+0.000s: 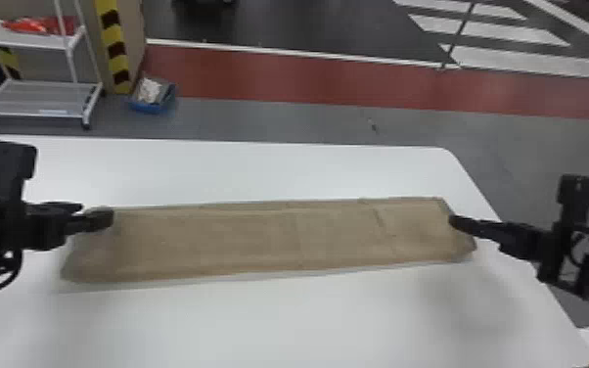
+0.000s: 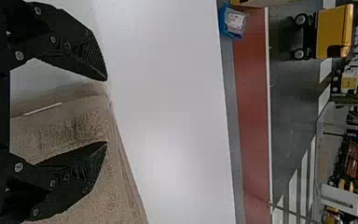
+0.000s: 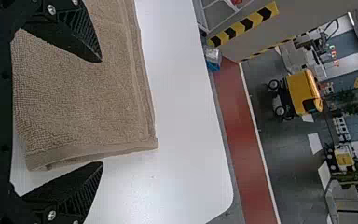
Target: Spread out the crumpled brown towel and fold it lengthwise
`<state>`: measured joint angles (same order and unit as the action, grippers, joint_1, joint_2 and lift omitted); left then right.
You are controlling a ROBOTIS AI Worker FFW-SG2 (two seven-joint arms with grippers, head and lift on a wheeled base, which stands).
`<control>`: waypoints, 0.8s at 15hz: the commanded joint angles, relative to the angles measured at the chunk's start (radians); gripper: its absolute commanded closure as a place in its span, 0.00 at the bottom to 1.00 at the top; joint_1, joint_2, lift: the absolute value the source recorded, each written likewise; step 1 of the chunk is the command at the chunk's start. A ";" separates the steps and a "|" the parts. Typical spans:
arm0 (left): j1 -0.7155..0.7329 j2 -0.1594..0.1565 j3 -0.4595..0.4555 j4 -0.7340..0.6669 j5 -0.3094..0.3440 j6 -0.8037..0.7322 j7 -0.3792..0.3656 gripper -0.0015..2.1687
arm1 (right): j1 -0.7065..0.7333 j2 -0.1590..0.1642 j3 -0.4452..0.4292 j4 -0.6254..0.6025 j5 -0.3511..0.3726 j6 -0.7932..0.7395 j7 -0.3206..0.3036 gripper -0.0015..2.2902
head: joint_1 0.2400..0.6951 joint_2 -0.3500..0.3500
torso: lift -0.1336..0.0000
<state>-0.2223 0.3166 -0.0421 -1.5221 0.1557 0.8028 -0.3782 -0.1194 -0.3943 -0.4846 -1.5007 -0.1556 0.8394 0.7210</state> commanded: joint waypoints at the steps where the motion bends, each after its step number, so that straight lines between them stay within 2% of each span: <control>1: -0.005 -0.001 -0.010 0.003 -0.008 -0.003 -0.001 0.22 | 0.001 -0.001 0.000 -0.003 0.001 0.004 0.000 0.05 | 1.00 0.21 | 0.08; 3: -0.006 -0.001 -0.010 0.005 -0.010 0.000 -0.001 0.28 | 0.003 -0.001 0.001 -0.006 0.002 0.007 0.000 0.05 | 1.00 0.21 | 0.08; 12: 0.034 -0.001 -0.001 -0.050 -0.008 0.006 0.008 0.30 | 0.001 -0.005 0.003 -0.010 0.013 0.010 -0.002 0.05 | 1.00 0.20 | 0.08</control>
<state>-0.2036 0.3161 -0.0500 -1.5500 0.1462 0.8104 -0.3715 -0.1159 -0.3976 -0.4826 -1.5109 -0.1448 0.8492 0.7193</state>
